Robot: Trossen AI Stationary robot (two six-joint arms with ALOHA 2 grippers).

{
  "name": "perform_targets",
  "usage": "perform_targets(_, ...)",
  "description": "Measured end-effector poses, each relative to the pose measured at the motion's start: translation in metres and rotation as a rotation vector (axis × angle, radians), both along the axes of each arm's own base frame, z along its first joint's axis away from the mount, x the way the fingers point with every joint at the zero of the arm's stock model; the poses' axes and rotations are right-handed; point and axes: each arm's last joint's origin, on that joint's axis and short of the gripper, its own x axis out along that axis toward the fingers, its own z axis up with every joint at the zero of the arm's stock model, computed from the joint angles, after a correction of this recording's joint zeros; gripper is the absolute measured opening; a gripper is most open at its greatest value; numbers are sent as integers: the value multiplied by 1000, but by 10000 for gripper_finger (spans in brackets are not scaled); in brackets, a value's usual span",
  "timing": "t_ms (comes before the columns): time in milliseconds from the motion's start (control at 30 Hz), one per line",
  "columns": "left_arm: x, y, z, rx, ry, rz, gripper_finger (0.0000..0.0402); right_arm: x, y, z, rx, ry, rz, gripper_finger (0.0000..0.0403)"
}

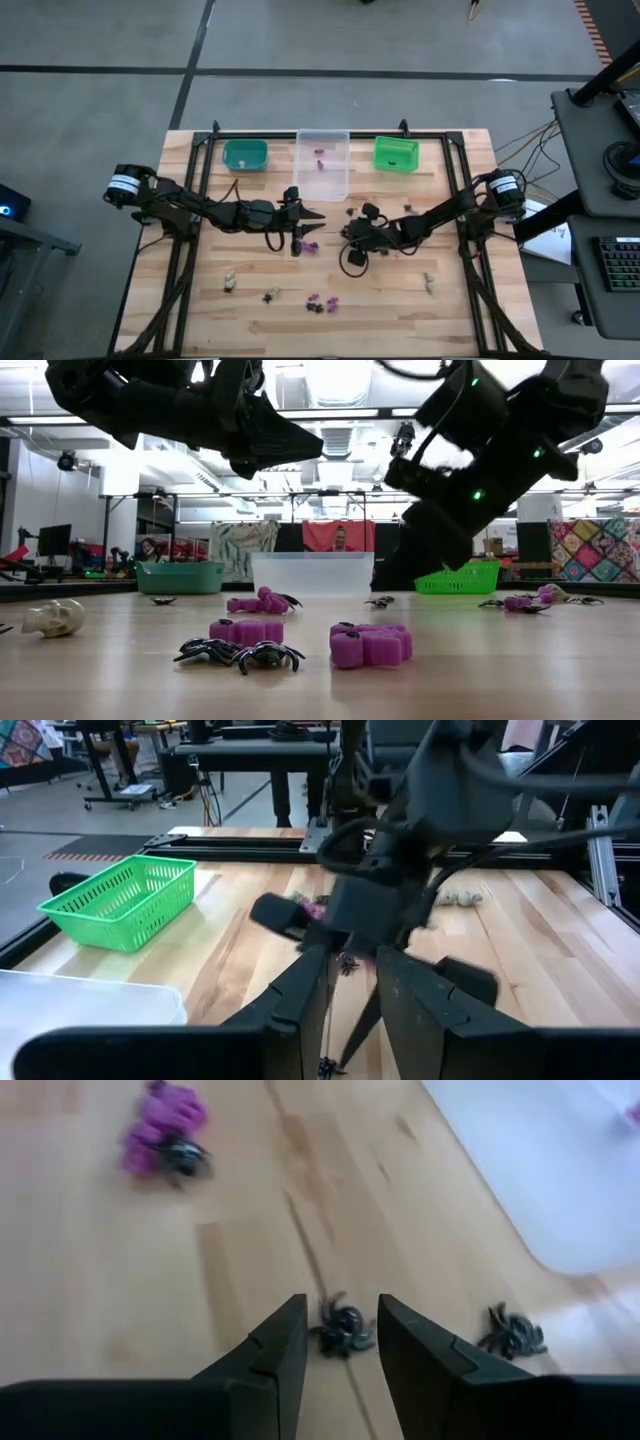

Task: Sort Halloween decoration
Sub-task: Put the black spider toy into the green bin

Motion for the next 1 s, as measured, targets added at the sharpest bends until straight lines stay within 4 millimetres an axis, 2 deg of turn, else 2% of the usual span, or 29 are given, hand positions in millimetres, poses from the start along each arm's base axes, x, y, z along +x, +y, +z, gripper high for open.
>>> perform_targets(267, 0, 0, 0, 0, 0, 0, 75, 3, -3, -14, 36, 14, -35, 132)
perform_targets(533, 0, 0, 0, 0, 3, 0, 75, 3, -3, -18, 34, 25, -29, 109)
perform_targets(700, 1, 0, -11, -11, 80, 3, 75, 1, -2, -6, 46, 7, -15, 97)
perform_targets(900, 12, -3, -40, -64, 117, 2, 75, -9, -2, 24, 93, -12, -4, 94)
perform_targets(1000, 24, -4, -54, -78, 137, 7, 75, -17, -4, 39, 194, -12, -45, 95)
